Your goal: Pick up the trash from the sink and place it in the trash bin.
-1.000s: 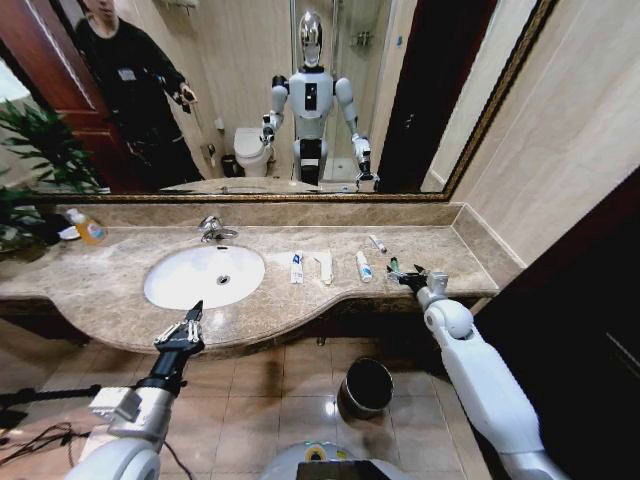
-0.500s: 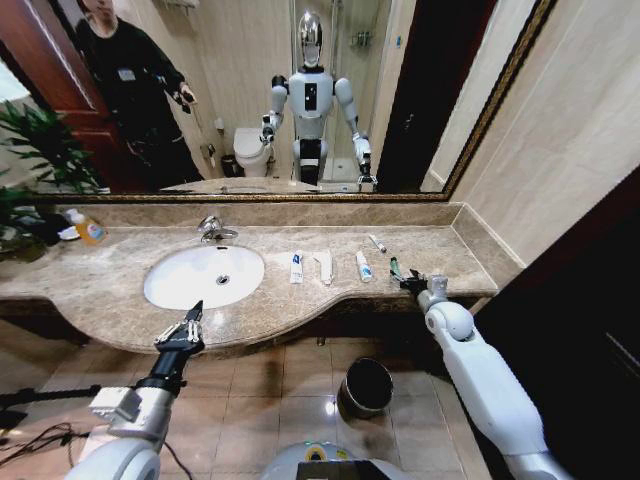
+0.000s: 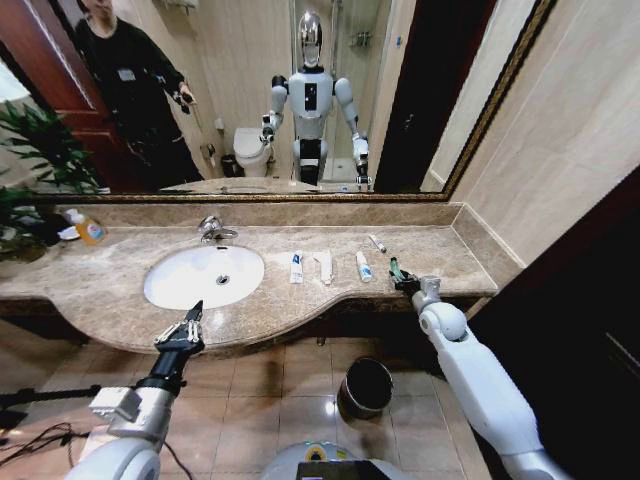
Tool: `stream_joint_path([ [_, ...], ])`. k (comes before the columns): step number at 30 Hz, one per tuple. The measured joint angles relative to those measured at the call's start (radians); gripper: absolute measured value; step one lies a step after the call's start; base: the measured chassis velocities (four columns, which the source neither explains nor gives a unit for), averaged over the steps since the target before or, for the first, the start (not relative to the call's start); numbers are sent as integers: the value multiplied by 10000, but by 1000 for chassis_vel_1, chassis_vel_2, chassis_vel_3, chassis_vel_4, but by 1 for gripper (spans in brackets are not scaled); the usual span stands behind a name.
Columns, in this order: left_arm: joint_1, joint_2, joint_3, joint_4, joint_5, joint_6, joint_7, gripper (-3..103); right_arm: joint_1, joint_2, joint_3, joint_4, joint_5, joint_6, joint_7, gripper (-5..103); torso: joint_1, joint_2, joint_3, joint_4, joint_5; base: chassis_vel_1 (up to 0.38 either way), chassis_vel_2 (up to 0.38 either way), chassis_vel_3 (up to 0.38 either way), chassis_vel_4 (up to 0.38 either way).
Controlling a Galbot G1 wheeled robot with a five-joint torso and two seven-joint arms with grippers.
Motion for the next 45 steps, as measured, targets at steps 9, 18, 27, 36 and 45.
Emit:
stream_joint_path([
  [9, 0, 0, 0, 0, 0, 0, 0, 0, -44, -53, -65, 61, -216, 44, 33, 8, 0, 1, 0, 0, -1, 0, 0, 0, 0],
  [18, 0, 0, 0, 0, 0, 0, 0, 0, -541, -287, 410, 1224, -61, 77, 293, 0, 1, 1, 0, 2, 3, 0, 0, 0, 0],
  [27, 0, 0, 0, 1, 0, 0, 0, 0, -3364, -619, 2221, 4024, 408, -215, -252, 0, 0, 1, -1, -3, 3, 0, 0, 0, 0],
  [36, 0, 0, 0, 0, 0, 0, -1, 0, -6221, 96, 3481, 4718, 68, -4, -1636, 0, -1, 2, -1, 0, 0, 0, 0, 0, 0],
  [45, 0, 0, 0, 0, 0, 0, 0, 0, -6799, 1040, 2809, 2726, -1991, 1824, -3233, 0, 0, 2, -1, -1, 1, 0, 0, 0, 0],
])
